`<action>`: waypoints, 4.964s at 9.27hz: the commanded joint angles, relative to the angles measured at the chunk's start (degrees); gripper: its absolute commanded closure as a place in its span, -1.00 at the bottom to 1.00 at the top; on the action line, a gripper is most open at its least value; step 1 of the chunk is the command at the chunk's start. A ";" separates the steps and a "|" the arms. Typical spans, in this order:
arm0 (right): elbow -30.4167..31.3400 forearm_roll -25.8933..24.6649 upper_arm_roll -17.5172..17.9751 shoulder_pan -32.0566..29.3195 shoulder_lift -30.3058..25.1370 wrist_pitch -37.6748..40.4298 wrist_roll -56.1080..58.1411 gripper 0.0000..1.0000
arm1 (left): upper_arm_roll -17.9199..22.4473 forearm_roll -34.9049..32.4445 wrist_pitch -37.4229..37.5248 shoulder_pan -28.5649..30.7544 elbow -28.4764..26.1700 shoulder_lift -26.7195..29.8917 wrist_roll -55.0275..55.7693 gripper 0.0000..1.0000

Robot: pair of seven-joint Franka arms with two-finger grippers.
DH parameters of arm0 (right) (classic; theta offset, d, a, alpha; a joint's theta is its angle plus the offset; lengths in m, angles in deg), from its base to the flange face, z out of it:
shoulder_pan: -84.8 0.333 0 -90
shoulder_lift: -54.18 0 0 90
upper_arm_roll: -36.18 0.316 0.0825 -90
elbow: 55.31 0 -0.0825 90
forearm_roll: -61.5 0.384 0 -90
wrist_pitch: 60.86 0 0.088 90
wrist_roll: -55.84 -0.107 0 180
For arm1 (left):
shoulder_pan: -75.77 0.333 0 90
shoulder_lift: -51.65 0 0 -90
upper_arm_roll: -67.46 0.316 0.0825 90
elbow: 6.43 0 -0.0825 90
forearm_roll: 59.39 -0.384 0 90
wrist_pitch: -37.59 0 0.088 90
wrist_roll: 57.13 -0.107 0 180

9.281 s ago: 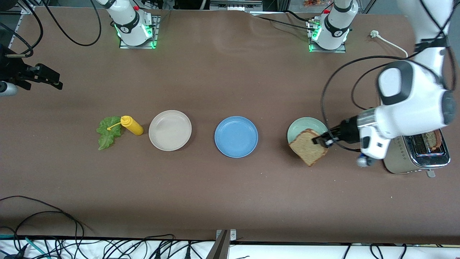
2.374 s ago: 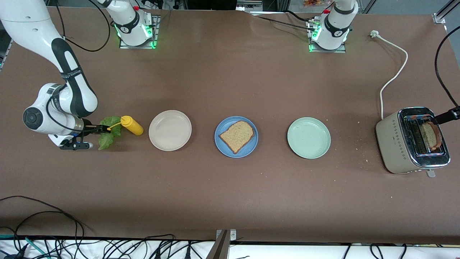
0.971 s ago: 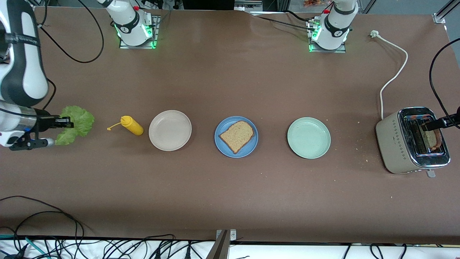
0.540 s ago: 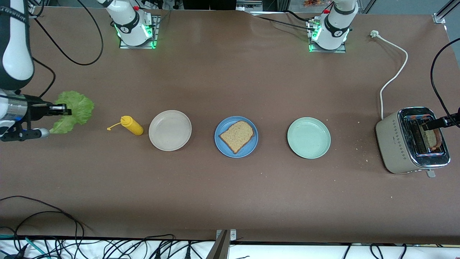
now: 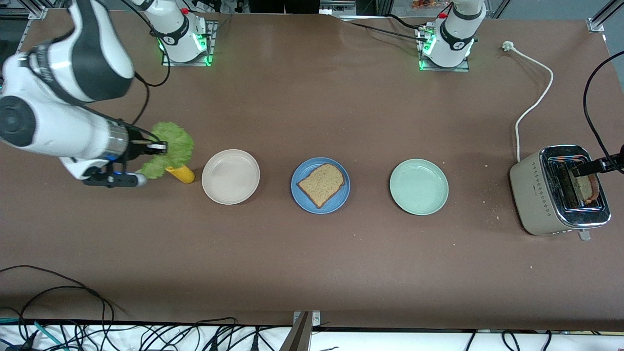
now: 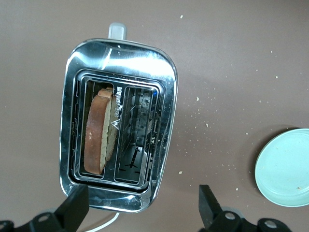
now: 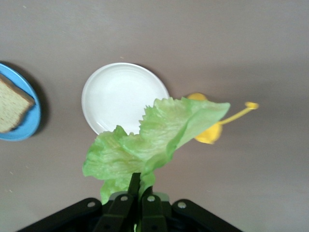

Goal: Make sandwich in blue plate with both arms
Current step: 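Lower the lettuce onto the bread and open the right gripper, then move the right gripper back over the yellow squeeze bottle, then lower the right gripper and grasp the yellow squeeze bottle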

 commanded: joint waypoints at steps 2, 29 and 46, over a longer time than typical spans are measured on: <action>-0.08 0.45 0.29 9.77 7.58 -12.93 -16.58 1.00 | -0.03 0.58 0.54 0.16 0.09 0.61 -1.28 -1.00; 7.02 -10.82 -27.01 27.11 -0.90 -8.24 6.86 -1.00 | -3.01 0.75 0.71 -0.81 1.14 0.96 -0.93 -1.00; 16.00 66.42 -44.01 6.02 24.18 2.38 139.41 -1.00 | -5.48 0.49 4.05 -1.16 2.55 2.02 -0.75 -1.00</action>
